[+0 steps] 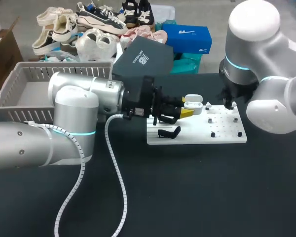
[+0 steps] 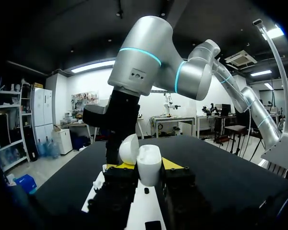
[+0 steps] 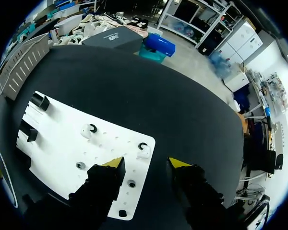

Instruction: Pick up each earbud case from the left stands, insert the matching earbuds, close the lid, and place the case in the box.

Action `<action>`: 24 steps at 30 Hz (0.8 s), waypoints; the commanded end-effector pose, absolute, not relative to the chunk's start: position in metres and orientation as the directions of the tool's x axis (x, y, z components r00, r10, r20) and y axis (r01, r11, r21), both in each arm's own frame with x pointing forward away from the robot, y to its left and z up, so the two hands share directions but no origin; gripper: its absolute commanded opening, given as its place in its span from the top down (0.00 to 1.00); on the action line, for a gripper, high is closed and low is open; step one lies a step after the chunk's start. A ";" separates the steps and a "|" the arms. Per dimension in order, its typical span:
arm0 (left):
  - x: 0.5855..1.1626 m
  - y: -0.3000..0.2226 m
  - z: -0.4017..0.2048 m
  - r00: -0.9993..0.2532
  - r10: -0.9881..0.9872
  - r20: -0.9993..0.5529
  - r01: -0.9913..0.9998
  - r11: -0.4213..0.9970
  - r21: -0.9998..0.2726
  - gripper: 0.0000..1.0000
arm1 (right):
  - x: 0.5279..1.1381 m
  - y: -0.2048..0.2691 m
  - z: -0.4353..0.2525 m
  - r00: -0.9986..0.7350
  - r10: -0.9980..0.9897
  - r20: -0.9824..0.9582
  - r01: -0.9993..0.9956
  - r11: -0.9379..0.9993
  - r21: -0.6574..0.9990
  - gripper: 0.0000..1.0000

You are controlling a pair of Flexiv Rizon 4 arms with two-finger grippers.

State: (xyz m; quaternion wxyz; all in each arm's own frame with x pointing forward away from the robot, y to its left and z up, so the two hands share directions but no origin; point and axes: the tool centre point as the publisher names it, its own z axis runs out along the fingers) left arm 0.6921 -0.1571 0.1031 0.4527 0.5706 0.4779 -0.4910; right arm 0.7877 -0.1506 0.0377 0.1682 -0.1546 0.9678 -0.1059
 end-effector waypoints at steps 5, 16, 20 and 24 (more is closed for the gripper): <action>0.693 -0.157 0.103 0.062 0.101 -0.993 0.990 -0.134 0.048 1.00 | 0.797 -0.150 0.026 -0.906 -0.336 -0.256 -0.268 0.926 -0.267 0.53; 0.693 -0.157 0.103 0.062 0.101 -0.993 0.990 -0.134 0.048 1.00 | 0.801 -0.154 0.022 -0.912 -0.326 -0.249 -0.258 0.928 -0.269 0.56; 0.693 -0.157 0.103 0.062 0.101 -0.993 0.990 -0.134 0.048 1.00 | 0.801 -0.153 0.021 -0.912 -0.329 -0.245 -0.262 0.927 -0.269 0.59; 0.693 -0.157 0.103 0.062 0.101 -0.993 0.990 -0.134 0.048 1.00 | 0.802 -0.153 0.020 -0.912 -0.333 -0.242 -0.265 0.925 -0.273 0.62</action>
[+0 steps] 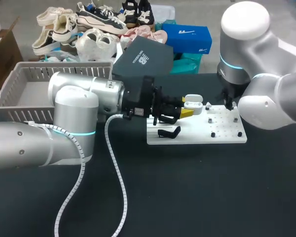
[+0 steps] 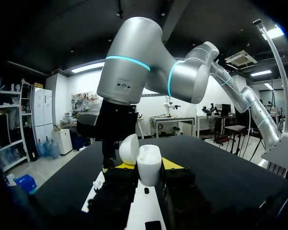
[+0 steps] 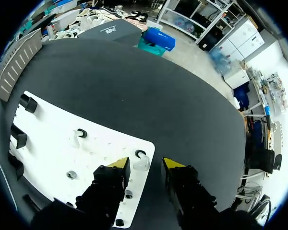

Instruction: Pick up each earbud case from the left stands, insert the matching earbuds, close the lid, and place the case in the box.

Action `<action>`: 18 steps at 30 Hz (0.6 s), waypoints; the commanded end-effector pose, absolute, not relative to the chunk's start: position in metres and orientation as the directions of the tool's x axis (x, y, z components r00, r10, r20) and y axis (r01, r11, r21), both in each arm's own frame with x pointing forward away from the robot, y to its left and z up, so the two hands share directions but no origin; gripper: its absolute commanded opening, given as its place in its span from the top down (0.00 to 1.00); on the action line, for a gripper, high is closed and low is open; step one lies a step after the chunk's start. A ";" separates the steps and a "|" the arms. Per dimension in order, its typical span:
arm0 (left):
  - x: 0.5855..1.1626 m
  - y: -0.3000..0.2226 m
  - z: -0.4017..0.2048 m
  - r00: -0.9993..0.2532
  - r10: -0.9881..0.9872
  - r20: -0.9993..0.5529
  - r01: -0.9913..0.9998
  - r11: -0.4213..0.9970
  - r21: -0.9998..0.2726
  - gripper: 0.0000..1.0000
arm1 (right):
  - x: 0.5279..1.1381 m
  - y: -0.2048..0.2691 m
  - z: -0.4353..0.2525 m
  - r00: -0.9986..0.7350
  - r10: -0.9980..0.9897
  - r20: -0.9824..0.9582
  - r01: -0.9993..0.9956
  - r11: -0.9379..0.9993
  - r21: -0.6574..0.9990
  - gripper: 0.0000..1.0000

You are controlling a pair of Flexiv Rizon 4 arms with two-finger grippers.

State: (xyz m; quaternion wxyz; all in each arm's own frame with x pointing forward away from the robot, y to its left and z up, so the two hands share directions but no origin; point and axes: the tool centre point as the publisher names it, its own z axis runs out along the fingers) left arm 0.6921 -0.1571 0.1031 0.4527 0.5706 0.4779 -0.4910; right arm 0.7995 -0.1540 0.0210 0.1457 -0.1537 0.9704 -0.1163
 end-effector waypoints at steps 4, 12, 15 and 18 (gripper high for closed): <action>0.693 -0.157 0.103 0.062 0.101 -0.993 0.990 -0.134 0.048 1.00 | 0.803 -0.153 0.019 -0.912 -0.335 -0.238 -0.268 0.924 -0.274 0.66; 0.693 -0.157 0.103 0.062 0.101 -0.993 0.990 -0.134 0.048 1.00 | 0.803 -0.151 0.018 -0.912 -0.343 -0.228 -0.276 0.919 -0.280 1.00; 0.693 -0.157 0.103 0.062 0.101 -0.993 0.990 -0.134 0.048 1.00 | 0.801 -0.151 0.021 -0.912 -0.341 -0.226 -0.274 0.919 -0.283 1.00; 0.693 -0.157 0.103 0.062 0.101 -0.993 0.990 -0.134 0.048 1.00 | 0.794 -0.152 0.029 -0.914 -0.338 -0.226 -0.269 0.920 -0.285 1.00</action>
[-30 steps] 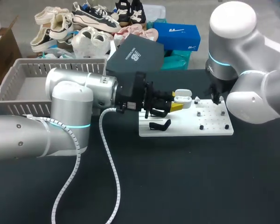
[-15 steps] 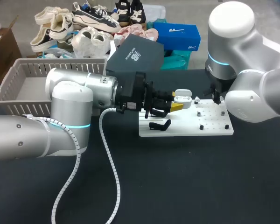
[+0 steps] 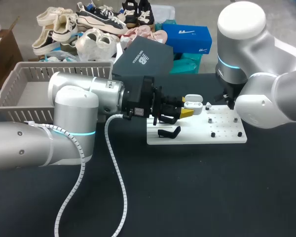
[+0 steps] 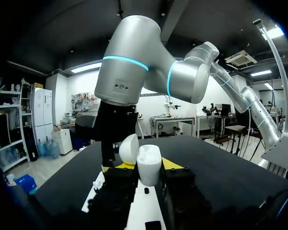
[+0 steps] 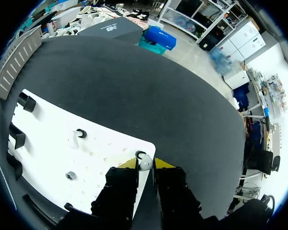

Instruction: Pick up each earbud case from the left stands, insert the matching earbuds, close the lid, and place the case in the box.

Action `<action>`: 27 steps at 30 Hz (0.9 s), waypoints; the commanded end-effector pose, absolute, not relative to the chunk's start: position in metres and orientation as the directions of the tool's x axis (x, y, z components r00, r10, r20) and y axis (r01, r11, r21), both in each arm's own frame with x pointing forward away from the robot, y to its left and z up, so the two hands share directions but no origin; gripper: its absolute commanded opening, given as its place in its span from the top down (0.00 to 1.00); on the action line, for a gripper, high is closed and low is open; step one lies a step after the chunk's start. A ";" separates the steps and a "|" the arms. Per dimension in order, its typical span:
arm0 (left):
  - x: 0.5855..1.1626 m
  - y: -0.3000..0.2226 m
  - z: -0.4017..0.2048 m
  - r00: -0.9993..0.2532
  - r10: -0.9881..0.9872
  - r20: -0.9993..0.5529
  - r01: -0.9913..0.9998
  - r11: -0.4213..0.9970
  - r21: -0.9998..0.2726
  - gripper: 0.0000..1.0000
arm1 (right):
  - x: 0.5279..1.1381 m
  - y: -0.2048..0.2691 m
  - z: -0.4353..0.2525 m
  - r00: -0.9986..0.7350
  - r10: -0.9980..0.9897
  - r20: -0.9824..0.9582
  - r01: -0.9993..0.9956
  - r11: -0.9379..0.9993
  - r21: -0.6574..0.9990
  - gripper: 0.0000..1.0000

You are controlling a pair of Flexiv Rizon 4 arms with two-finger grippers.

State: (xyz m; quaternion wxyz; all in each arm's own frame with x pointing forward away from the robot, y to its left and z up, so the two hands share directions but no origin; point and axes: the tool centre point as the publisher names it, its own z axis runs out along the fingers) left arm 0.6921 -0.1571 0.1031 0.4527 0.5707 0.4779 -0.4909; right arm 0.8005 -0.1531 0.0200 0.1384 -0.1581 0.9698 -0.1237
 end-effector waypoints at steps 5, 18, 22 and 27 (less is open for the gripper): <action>0.693 -0.157 0.103 0.062 0.101 -0.993 0.990 -0.134 0.048 1.00 | 0.777 -0.156 0.055 -0.912 -0.329 -0.246 -0.251 0.920 -0.301 1.00; 0.693 -0.157 0.103 0.062 0.101 -0.993 0.990 -0.134 0.048 1.00 | 0.718 -0.138 0.137 -0.894 -0.297 -0.336 -0.190 0.929 -0.317 1.00; 0.693 -0.157 0.103 0.062 0.101 -0.993 0.990 -0.134 0.048 1.00 | 0.699 -0.122 0.163 -0.927 -0.215 -0.307 -0.111 0.940 -0.323 1.00; 0.693 -0.157 0.103 0.062 0.101 -0.993 0.990 -0.134 0.048 1.00 | 0.684 -0.102 0.173 -0.946 -0.141 -0.293 -0.049 0.953 -0.298 1.00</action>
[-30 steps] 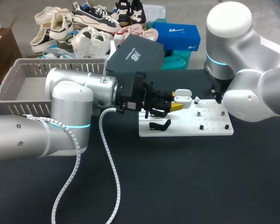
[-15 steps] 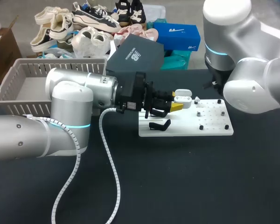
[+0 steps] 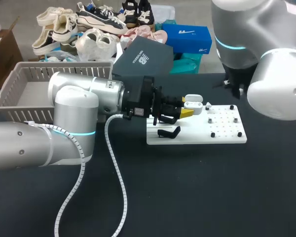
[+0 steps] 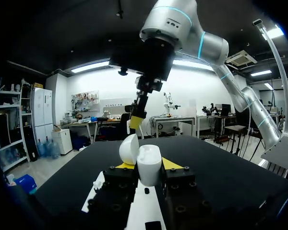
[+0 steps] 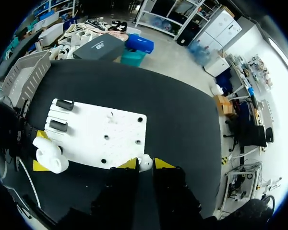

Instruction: Pick up each earbud case from the left stands, insert the matching earbuds, close the lid, and place the case in the box.

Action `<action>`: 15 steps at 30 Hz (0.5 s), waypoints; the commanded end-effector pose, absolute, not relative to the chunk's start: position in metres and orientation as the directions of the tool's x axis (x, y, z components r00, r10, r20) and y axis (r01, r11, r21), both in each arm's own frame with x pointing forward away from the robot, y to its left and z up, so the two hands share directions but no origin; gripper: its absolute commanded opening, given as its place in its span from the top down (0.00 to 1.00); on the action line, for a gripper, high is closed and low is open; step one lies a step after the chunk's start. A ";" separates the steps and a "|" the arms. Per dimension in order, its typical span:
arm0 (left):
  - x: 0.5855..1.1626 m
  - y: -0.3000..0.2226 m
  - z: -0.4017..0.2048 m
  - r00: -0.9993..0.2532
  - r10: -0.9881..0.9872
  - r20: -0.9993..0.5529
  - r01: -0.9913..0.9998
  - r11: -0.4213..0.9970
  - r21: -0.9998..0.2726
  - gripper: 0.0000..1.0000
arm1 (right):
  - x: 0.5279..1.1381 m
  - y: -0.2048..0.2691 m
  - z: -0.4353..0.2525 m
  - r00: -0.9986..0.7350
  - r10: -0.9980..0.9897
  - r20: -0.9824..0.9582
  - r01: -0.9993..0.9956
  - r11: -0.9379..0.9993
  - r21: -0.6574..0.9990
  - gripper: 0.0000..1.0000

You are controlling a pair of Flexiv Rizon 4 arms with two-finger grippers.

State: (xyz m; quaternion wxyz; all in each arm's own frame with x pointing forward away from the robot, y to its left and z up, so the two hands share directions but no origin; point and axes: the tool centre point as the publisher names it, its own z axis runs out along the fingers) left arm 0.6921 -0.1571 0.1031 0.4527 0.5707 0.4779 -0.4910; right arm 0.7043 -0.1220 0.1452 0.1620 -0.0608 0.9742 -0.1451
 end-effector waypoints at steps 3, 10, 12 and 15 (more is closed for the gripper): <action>0.693 -0.157 0.103 0.062 0.101 -0.993 0.990 -0.134 0.048 1.00 | 0.678 -0.088 0.172 -0.945 -0.129 -0.301 -0.041 0.959 -0.281 1.00; 0.693 -0.157 0.103 0.062 0.101 -0.993 0.990 -0.134 0.048 1.00 | 0.665 -0.058 0.179 -0.922 -0.125 -0.366 -0.018 0.959 -0.283 1.00; 0.693 -0.157 0.103 0.062 0.101 -0.993 0.990 -0.134 0.048 1.00 | 0.661 -0.049 0.179 -0.918 -0.133 -0.373 -0.024 0.959 -0.284 1.00; 0.693 -0.157 0.103 0.062 0.101 -0.993 0.990 -0.134 0.048 1.00 | 0.657 -0.047 0.179 -0.916 -0.141 -0.375 -0.036 0.961 -0.274 1.00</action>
